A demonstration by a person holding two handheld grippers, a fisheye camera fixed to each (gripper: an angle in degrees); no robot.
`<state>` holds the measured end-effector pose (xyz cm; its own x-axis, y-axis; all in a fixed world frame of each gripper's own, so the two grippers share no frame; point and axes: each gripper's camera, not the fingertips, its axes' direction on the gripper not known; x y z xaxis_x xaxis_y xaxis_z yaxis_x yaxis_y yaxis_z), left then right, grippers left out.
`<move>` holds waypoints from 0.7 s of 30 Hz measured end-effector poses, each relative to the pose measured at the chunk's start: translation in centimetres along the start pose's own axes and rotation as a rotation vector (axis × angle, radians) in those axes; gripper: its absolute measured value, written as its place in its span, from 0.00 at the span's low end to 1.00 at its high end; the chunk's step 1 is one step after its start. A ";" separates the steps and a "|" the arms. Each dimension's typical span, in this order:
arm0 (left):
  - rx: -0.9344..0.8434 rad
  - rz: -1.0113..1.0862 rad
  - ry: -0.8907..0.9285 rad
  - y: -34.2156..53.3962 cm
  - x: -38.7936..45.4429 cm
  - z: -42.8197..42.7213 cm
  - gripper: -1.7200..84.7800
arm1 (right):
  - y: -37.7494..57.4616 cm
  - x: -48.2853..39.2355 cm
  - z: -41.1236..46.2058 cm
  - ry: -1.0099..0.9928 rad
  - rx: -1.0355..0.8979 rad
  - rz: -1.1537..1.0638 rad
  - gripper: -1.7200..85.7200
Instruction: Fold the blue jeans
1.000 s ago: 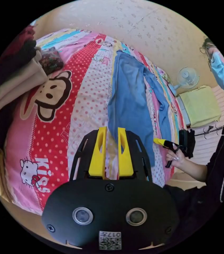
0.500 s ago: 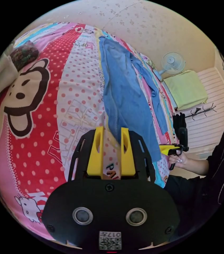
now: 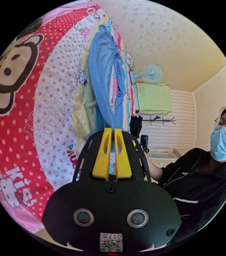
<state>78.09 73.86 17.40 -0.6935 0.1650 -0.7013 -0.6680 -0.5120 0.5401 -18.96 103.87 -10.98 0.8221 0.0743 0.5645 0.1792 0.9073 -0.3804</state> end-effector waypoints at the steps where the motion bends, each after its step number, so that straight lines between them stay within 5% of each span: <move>1: 0.007 -0.013 0.021 0.2 1.4 -1.1 0.02 | -0.2 -0.8 -0.7 -0.044 0.034 0.025 0.05; 6: 0.073 -0.029 -0.072 1.7 3.2 -3.5 0.05 | 0.7 0.8 -1.6 -0.114 0.185 0.092 0.05; 8: -0.015 -0.149 -0.249 2.9 -0.4 -1.7 0.03 | 1.0 3.9 0.0 0.028 0.126 0.130 0.05; 11: -0.067 -0.231 -0.155 5.6 -4.0 0.8 0.03 | 2.2 8.5 2.5 0.288 0.014 0.247 0.05; 16: 0.156 -0.011 -0.198 9.9 0.2 1.6 0.13 | 2.5 7.1 2.6 0.335 0.041 0.163 0.05; 21: 0.028 0.137 -0.397 9.8 5.0 7.4 0.13 | 2.1 6.7 2.8 0.295 0.037 0.183 0.05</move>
<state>66.08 75.88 22.60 -0.8233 0.4114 -0.3912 -0.5652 -0.5299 0.6322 -14.54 107.39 -5.92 0.9607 0.1194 0.2507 -0.0012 0.9046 -0.4262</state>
